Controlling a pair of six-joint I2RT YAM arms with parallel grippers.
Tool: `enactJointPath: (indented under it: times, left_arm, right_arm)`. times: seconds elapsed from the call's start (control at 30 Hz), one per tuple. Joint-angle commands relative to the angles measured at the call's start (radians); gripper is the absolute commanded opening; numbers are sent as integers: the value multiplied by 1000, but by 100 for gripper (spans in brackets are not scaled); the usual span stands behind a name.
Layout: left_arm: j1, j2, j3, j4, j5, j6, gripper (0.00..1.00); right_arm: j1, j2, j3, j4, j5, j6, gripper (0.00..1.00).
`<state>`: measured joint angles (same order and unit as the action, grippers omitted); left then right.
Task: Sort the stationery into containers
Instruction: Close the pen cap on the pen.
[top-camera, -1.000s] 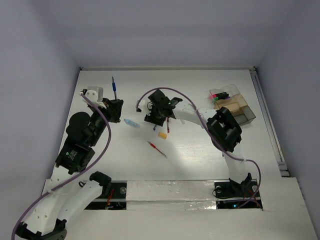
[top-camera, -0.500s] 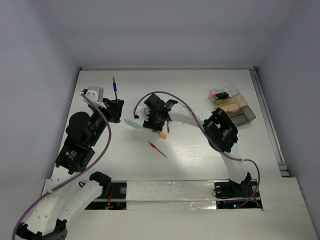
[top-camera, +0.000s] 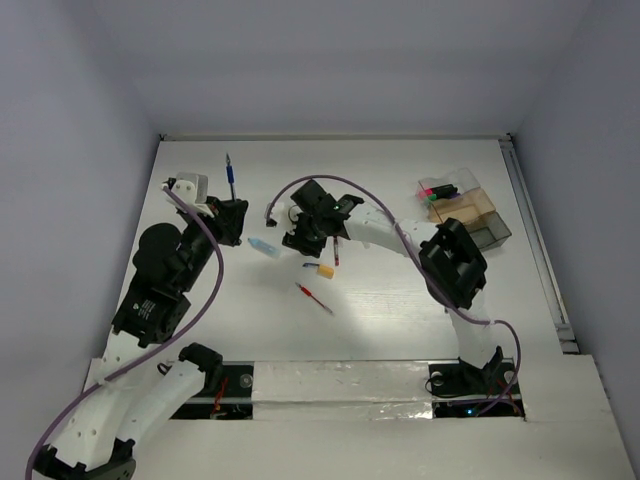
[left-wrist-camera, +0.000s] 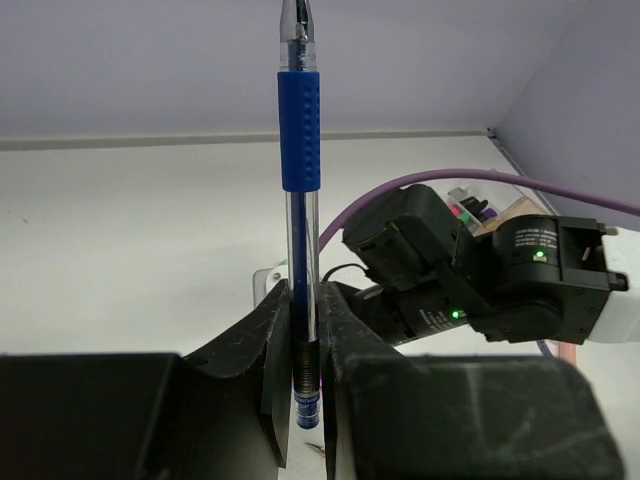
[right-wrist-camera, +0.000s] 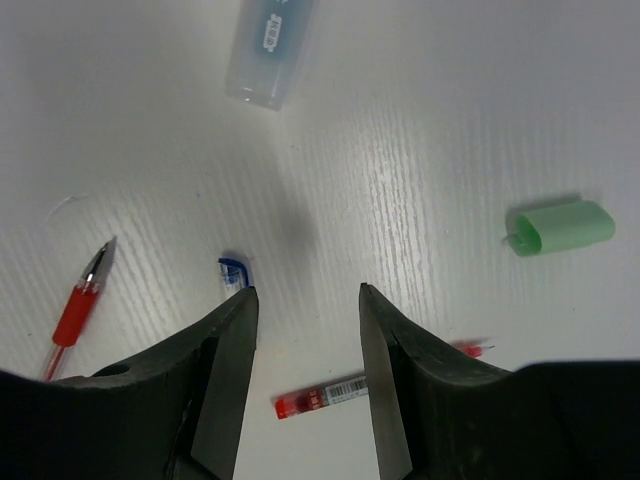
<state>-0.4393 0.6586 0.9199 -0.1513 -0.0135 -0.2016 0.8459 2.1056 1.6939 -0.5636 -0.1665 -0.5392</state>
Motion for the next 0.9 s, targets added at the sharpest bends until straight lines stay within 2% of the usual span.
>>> enactJointPath:
  times: [0.0, 0.4, 0.63, 0.77, 0.87]
  left_arm:
    - [8, -8, -13, 61, 9, 5, 0]
    - [17, -4, -19, 65, 52, 1, 0]
    - [17, -5, -23, 67, 60, 1, 0]
    - [17, -5, -24, 68, 61, 2, 0]
    - [27, -5, -24, 68, 64, 1, 0]
  right_arm:
    - [7, -42, -22, -5, -71, 36, 51]
    - [25, 22, -7, -74, -67, 53, 55]
    - [45, 63, -10, -58, -22, 65, 55]
    - [45, 79, -25, -26, 31, 87, 52]
    - [55, 87, -31, -12, 68, 94, 46]
